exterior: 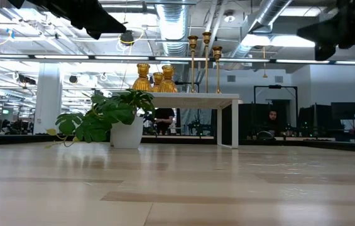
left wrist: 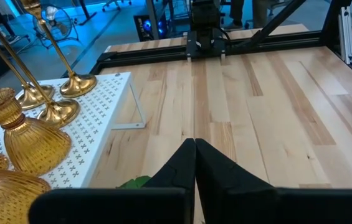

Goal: Pick & Place candle stick holders
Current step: Return to Home Position

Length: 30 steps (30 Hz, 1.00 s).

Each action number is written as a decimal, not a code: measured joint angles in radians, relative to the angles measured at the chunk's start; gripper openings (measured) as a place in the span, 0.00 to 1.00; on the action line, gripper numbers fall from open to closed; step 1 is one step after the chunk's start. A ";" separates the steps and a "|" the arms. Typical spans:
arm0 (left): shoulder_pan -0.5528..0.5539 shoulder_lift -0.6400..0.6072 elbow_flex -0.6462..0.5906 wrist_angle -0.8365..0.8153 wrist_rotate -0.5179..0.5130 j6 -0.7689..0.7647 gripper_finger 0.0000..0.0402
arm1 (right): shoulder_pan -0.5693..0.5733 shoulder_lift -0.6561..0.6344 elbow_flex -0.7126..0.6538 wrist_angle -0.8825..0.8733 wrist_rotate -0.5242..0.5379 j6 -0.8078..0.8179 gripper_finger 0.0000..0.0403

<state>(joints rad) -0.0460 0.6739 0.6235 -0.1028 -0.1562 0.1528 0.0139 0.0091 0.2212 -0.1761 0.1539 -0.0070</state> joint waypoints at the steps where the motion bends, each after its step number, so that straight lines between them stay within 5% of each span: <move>1: 0.000 0.000 0.000 0.000 0.000 0.000 0.02 | 0.000 -0.005 -0.016 0.007 -0.001 0.000 0.00; 15: 0.000 0.000 0.001 0.000 0.000 0.000 0.02 | 0.006 -0.003 -0.209 0.178 -0.136 0.008 0.00; 30: 0.000 0.000 0.002 0.000 0.002 -0.004 0.02 | 0.038 -0.004 -0.212 0.187 -0.177 0.008 0.00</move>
<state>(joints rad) -0.0460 0.6739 0.6250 -0.1028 -0.1545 0.1490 0.0521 0.0055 0.0090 0.0109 -0.0227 0.0010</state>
